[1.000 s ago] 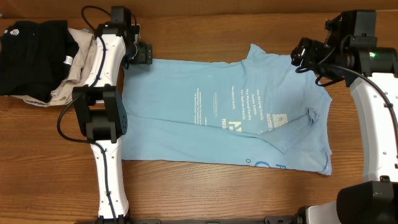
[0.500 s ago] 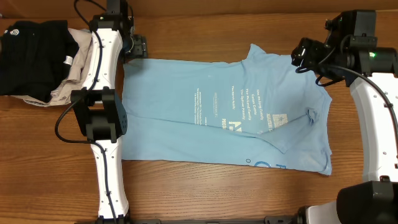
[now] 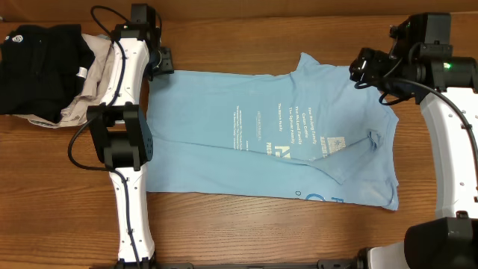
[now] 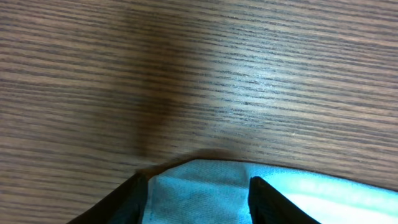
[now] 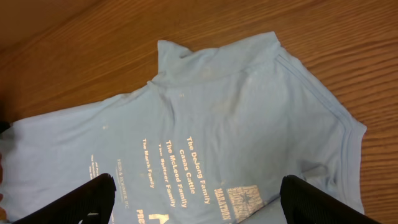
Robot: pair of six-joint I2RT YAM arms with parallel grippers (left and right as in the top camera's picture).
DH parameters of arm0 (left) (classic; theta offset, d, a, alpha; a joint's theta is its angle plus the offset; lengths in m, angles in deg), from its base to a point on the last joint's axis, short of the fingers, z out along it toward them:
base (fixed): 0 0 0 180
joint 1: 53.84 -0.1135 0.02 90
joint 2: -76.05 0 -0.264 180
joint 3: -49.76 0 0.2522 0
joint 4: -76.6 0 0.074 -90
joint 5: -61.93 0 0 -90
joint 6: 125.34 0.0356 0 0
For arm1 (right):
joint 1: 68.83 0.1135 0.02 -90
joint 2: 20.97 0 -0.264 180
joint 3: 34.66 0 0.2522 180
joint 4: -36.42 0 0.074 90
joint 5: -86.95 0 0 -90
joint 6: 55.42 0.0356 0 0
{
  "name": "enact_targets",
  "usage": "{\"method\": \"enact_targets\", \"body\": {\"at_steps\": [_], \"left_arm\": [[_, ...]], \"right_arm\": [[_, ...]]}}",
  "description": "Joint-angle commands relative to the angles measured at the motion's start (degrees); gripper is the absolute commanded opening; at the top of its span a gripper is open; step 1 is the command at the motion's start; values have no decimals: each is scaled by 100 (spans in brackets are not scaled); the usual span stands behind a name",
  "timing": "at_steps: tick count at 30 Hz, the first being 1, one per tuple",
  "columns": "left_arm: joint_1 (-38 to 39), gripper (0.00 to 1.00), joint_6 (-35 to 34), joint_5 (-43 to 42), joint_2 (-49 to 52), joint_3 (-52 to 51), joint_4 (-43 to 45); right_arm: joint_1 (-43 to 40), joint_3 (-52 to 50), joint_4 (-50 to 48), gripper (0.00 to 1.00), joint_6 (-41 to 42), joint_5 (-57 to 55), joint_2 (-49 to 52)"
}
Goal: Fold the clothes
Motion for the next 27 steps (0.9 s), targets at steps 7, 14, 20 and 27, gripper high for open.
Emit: {"method": "enact_targets", "body": {"at_steps": [7,14,20,27], "left_arm": [[-31,59,-81,72,260,-37,-20],[-31,55,-81,68,417,-39,-144],[-24,4,-83,22,450,-39,-186],[-24,4,-79,-229,444,-20,-262]], "right_arm": [[26,85,7,88,-39,-61,-15],[26,11,-4,88,-39,-59,-15],[26,0,-114,87,-37,-59,-15],[28,0,-957,82,-42,-55,83]]}}
